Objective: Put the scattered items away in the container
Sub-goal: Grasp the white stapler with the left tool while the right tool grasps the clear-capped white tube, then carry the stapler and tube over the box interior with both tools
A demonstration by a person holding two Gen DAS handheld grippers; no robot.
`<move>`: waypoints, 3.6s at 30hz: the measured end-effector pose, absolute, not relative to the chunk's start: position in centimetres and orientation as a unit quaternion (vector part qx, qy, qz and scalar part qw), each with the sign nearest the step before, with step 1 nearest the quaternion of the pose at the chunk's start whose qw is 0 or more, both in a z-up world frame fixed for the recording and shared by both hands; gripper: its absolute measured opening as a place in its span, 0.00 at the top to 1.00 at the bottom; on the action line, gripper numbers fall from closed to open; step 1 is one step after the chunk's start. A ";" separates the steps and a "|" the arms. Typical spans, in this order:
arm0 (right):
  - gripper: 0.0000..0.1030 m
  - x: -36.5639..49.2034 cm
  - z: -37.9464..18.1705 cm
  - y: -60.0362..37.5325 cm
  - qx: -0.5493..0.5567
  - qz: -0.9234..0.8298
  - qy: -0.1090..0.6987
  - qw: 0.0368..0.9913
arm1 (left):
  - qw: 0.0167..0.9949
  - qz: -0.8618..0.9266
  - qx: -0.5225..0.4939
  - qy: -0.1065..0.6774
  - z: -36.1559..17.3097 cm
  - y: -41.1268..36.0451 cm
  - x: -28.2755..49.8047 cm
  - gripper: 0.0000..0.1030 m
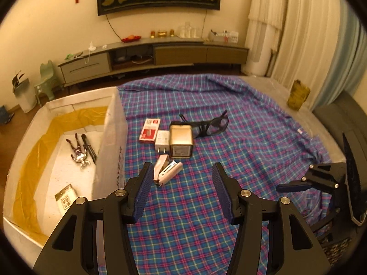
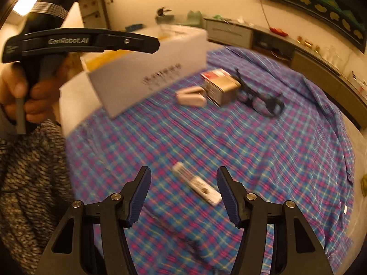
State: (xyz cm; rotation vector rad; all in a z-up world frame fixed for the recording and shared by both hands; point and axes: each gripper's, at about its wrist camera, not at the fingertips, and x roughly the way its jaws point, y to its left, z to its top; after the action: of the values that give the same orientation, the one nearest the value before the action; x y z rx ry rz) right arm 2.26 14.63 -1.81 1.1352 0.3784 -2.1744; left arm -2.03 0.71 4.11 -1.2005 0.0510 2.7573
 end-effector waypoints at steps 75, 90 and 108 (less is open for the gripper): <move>0.80 -5.0 -6.3 14.0 0.500 -0.797 0.050 0.336 | 0.032 0.908 -0.412 -0.074 -2.3 -1.9 -5.7 0.76; 0.80 -3.6 -3.7 14.5 0.476 -0.816 -0.025 0.327 | 0.058 0.924 -0.363 -0.106 2.0 -3.6 -3.0 0.76; 0.80 -3.3 1.7 10.8 0.422 -0.837 -0.077 0.338 | 0.075 0.936 -0.316 -0.133 5.8 -6.6 -0.7 0.76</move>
State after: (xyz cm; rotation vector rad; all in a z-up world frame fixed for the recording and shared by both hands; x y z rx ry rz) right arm -3.26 10.75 1.67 1.1006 -0.2011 -2.1815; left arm -0.68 -6.56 5.76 -0.9491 -0.3989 2.8085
